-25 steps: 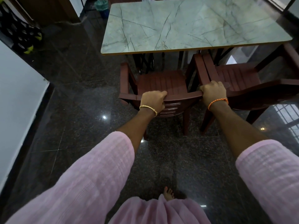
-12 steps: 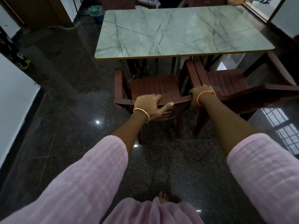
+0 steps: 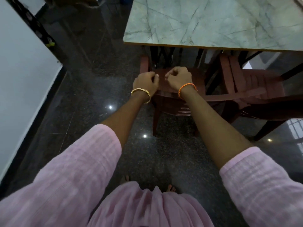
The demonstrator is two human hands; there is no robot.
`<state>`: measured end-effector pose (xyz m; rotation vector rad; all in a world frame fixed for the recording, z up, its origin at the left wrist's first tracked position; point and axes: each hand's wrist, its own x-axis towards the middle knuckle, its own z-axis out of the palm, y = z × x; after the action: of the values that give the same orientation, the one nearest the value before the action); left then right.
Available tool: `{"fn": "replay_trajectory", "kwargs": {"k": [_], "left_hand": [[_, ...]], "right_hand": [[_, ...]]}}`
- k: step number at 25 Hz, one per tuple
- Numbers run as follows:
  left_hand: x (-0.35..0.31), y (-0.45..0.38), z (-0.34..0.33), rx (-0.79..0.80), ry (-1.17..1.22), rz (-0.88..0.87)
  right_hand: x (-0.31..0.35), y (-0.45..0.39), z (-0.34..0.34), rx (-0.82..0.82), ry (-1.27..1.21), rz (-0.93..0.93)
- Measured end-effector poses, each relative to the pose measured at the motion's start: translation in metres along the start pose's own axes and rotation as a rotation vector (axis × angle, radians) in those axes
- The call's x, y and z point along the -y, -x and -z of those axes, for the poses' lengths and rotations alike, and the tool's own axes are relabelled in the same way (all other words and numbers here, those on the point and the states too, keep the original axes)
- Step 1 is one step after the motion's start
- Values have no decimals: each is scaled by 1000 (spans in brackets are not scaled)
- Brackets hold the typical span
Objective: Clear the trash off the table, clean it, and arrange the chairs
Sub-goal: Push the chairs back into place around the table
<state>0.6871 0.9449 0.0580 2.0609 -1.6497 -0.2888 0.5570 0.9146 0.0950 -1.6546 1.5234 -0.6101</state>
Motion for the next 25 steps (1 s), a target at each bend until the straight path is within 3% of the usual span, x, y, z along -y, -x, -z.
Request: {"fn": "replay_trajectory", "kwargs": {"k": [3,7,13,17,25], "left_hand": [[80,-13,17,88,-42,196],[175,-18,21,266,-158,291],[322,-46,55,509,-202,391],[385,-87,64,615,-158,422],[464,-265,63,633,-152,453]], "right_hand": [[47,-12,-70,-42,28,76],[79,-38,-163,26,279,183],[83,-80,-313,312,467,-90],[87,-119,-375,506,473,-157],[144,-301,-451,430,254,-171]]}}
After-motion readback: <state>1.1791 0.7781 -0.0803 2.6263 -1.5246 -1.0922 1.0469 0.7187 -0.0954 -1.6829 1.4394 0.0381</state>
